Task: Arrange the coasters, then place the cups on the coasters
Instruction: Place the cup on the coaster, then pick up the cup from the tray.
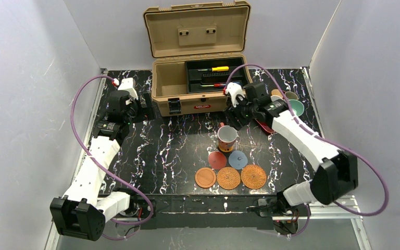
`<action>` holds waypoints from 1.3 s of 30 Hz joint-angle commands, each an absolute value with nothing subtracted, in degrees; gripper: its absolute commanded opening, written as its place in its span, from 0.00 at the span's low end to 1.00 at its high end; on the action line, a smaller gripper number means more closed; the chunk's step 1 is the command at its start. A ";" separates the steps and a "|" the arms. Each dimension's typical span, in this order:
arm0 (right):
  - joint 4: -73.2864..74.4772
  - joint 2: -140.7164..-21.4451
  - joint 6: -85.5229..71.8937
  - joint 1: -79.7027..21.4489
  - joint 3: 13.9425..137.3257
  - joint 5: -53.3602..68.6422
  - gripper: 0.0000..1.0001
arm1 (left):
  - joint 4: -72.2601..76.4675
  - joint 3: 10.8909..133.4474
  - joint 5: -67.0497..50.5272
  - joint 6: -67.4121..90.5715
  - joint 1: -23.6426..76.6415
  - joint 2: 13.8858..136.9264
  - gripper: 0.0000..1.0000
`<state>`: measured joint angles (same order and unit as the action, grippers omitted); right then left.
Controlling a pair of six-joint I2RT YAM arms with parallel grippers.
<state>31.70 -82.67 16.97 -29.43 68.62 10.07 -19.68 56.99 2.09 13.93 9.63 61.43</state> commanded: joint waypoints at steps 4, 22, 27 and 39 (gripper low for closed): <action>31.87 -71.94 13.41 -29.44 69.01 1.27 0.76 | -19.78 56.91 1.75 13.93 10.02 61.43 0.98; 13.69 -71.09 -17.96 -5.07 60.74 -11.37 0.84 | -19.78 56.86 2.02 14.07 10.02 61.35 0.99; 12.23 -76.07 -26.90 -3.70 59.86 -15.39 0.81 | -19.73 56.86 2.00 14.07 10.02 61.22 0.99; 11.57 -87.44 -36.31 -7.11 62.79 -21.61 0.69 | -19.69 56.94 1.85 14.17 10.02 60.85 0.99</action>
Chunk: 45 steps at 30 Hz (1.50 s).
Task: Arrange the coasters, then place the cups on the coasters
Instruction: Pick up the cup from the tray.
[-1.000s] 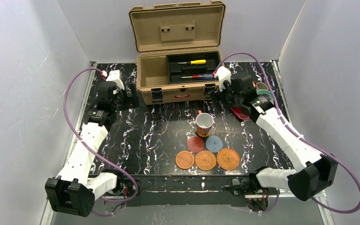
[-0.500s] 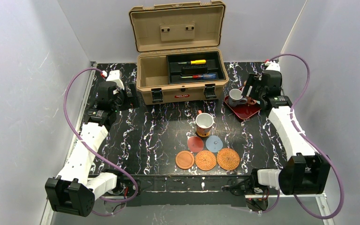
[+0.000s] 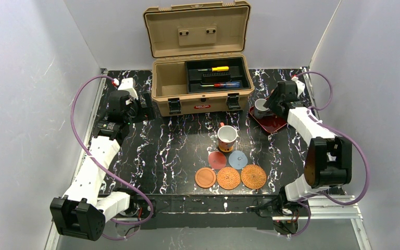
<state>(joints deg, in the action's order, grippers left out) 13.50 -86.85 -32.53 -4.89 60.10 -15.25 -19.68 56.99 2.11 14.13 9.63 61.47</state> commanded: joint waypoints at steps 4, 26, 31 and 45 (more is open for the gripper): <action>10.24 -88.55 -37.70 -8.85 61.73 -23.99 0.69 | -19.69 57.03 1.68 14.15 10.02 60.82 0.99; 9.01 -91.76 -37.46 -10.72 58.82 -26.00 0.49 | -19.78 57.04 2.02 14.06 10.01 61.08 0.99; 7.88 -91.52 -37.64 -10.68 58.32 -24.53 0.37 | -19.78 57.04 1.93 14.06 10.02 61.09 0.99; 9.07 -87.77 -33.71 -10.68 58.98 -26.01 0.04 | -19.78 57.04 2.10 13.99 10.01 61.08 0.99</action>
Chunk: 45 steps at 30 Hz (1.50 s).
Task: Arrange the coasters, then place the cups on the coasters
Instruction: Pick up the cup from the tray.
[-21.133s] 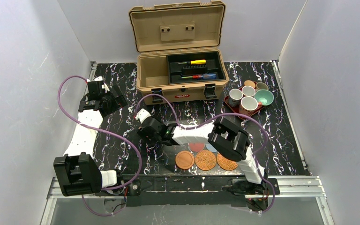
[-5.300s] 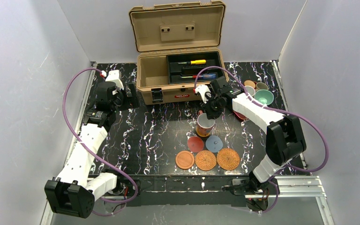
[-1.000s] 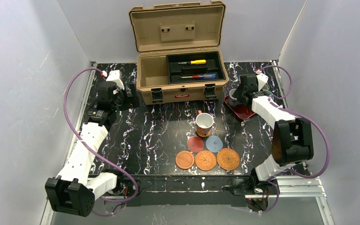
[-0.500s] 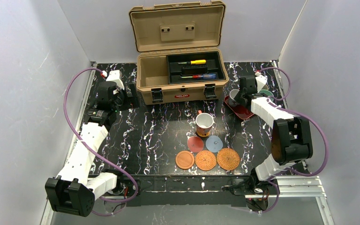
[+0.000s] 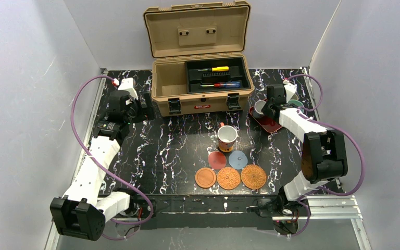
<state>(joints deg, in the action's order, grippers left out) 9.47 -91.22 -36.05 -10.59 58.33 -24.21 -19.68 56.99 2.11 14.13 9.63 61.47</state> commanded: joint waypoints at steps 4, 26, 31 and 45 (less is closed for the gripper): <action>10.91 -85.41 -30.31 -10.44 58.89 -27.93 0.01 | -19.78 57.04 2.11 14.00 10.02 61.01 0.99; 25.71 -92.02 2.83 -1.71 70.50 -2.36 0.01 | -19.79 56.95 1.58 14.26 10.02 61.17 0.99; 25.48 -93.56 5.68 -1.69 70.60 -3.91 0.01 | -19.73 56.94 1.49 14.24 10.02 61.43 0.99; 26.19 -87.54 -5.11 -4.25 67.91 -9.17 0.61 | -19.69 56.95 1.16 14.46 10.02 61.35 0.99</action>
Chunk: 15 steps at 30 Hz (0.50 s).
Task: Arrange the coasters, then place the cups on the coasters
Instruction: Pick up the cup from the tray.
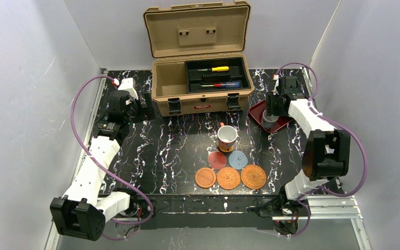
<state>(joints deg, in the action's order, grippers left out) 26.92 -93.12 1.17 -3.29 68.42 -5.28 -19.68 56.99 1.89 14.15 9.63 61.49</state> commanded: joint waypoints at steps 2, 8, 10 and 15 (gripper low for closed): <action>26.10 -85.81 -9.00 -4.47 66.97 -12.09 0.62 | -19.69 56.95 1.14 14.42 10.02 61.39 0.99; 24.25 -80.68 -18.88 -4.67 61.64 -20.78 0.60 | -19.69 56.80 1.40 14.42 10.02 61.08 0.99; 23.48 -80.17 -20.31 -4.66 60.30 -22.46 0.60 | -19.69 56.84 1.33 14.41 10.02 61.08 0.99; 23.20 -81.99 -21.84 -4.66 59.94 -20.96 0.60 | -19.69 56.86 1.31 14.42 10.02 61.00 0.99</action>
<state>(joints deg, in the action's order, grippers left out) 25.32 -81.06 -18.06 -4.62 60.20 -19.44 -19.68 56.99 1.65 14.17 9.63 61.49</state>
